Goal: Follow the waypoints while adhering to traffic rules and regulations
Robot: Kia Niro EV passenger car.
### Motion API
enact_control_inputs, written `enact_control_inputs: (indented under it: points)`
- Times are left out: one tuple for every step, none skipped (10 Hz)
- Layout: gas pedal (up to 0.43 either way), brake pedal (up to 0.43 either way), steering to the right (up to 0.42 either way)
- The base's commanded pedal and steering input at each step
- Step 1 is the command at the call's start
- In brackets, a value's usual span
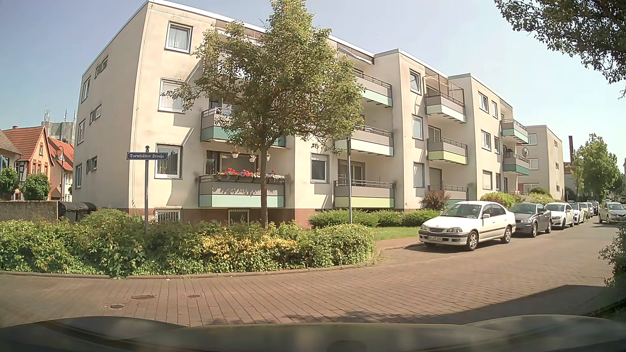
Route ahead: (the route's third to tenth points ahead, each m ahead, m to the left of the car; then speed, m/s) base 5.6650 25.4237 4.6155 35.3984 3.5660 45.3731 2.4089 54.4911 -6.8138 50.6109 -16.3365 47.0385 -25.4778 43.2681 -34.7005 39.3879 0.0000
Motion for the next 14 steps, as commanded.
enact_control_inputs:
  points:
    - [0.0,0.25,-0.35]
    - [0.0,0.25,-0.35]
    - [0.0,0.25,-0.35]
    - [0.0,0.25,-0.35]
    - [0.0,0.25,-0.35]
    - [0.0,0.238,-0.35]
    - [0.0,0.177,-0.35]
    - [0.0,0.049,-0.35]
    - [0.0,0.0,-0.35]
    - [0.0,0.0,-0.35]
    - [0.0,0.0,-0.35]
    - [0.0,0.0,-0.35]
    - [0.008,0.0,-0.35]
    - [0.138,0.0,-0.35]
